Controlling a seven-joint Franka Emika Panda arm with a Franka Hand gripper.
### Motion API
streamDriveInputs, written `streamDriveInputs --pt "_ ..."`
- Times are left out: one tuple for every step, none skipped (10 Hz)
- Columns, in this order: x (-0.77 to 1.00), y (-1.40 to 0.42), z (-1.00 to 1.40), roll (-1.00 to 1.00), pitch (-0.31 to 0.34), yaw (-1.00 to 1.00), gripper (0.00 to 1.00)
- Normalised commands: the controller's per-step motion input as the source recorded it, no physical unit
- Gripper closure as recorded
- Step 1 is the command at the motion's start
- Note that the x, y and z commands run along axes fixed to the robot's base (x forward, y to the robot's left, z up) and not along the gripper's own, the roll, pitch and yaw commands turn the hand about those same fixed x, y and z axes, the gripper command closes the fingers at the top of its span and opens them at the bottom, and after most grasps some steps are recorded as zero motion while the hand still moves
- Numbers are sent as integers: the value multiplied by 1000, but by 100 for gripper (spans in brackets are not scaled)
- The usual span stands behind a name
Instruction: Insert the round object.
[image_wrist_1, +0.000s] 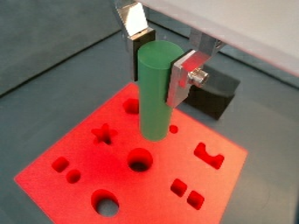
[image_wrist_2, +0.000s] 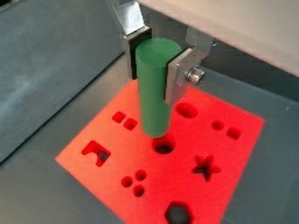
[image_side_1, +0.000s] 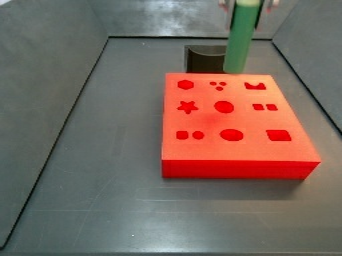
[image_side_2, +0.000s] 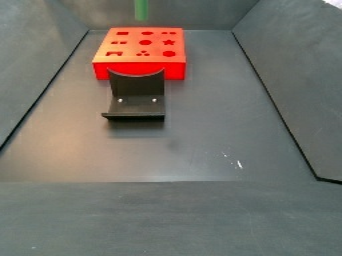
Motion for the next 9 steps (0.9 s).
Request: streamDriveInputs --pt "0 -46 -423 -166 321 -243 100" --pt "0 0 -326 -146 289 -223 100" --pt "0 0 -34 0 7 0 100" --pt "-400 0 -469 -173 90 -123 100" --pt "0 0 -14 -11 40 -46 100" --pt "0 0 0 0 0 -9 100" --pt "220 0 -111 -1 0 -46 100" --pt "686 0 -171 -131 -17 -163 100" --pt "526 0 -189 -90 0 -137 100"
